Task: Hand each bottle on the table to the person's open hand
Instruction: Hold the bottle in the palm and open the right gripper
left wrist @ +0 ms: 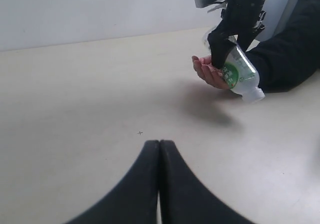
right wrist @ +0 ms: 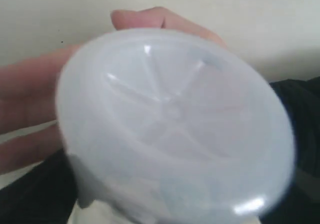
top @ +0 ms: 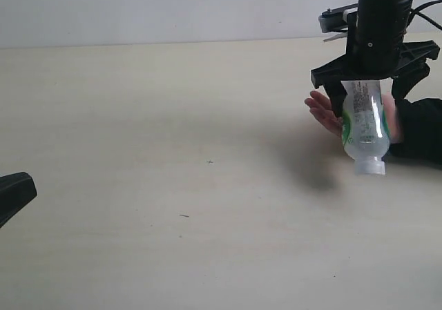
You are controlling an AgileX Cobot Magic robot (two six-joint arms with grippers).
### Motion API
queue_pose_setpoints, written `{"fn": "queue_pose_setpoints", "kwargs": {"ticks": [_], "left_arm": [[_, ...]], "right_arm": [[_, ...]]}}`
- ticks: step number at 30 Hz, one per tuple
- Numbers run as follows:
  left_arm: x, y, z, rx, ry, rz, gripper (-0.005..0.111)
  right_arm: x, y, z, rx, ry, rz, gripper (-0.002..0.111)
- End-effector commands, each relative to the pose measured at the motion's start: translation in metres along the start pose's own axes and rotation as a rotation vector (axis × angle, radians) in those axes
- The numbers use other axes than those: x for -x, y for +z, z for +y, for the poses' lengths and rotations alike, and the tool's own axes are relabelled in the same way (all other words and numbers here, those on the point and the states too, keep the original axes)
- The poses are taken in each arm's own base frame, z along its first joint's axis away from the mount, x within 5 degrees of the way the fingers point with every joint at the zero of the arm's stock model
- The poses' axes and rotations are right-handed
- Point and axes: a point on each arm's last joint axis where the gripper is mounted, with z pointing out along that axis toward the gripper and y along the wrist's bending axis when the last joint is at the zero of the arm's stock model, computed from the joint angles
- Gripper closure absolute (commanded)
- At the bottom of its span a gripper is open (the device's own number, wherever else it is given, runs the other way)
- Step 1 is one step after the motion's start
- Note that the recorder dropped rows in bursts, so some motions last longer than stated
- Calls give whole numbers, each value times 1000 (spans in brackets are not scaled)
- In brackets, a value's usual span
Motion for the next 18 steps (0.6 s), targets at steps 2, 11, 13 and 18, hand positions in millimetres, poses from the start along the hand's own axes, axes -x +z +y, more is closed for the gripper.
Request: {"fn": "queue_pose_setpoints", "kwargs": {"ticks": [2, 11, 13, 18], "left_arm": [[0, 0, 1, 4, -9, -4, 107], [0, 0, 1, 4, -9, -4, 107], [0, 0, 1, 4, -9, -4, 107], [0, 0, 1, 4, -9, -4, 107]], "right_arm": [[4, -1, 4, 57, -27, -50, 107], [16, -3, 3, 53, 6, -178, 108], [17, -3, 3, 55, 6, -187, 108], [17, -3, 4, 58, 7, -192, 85]]}}
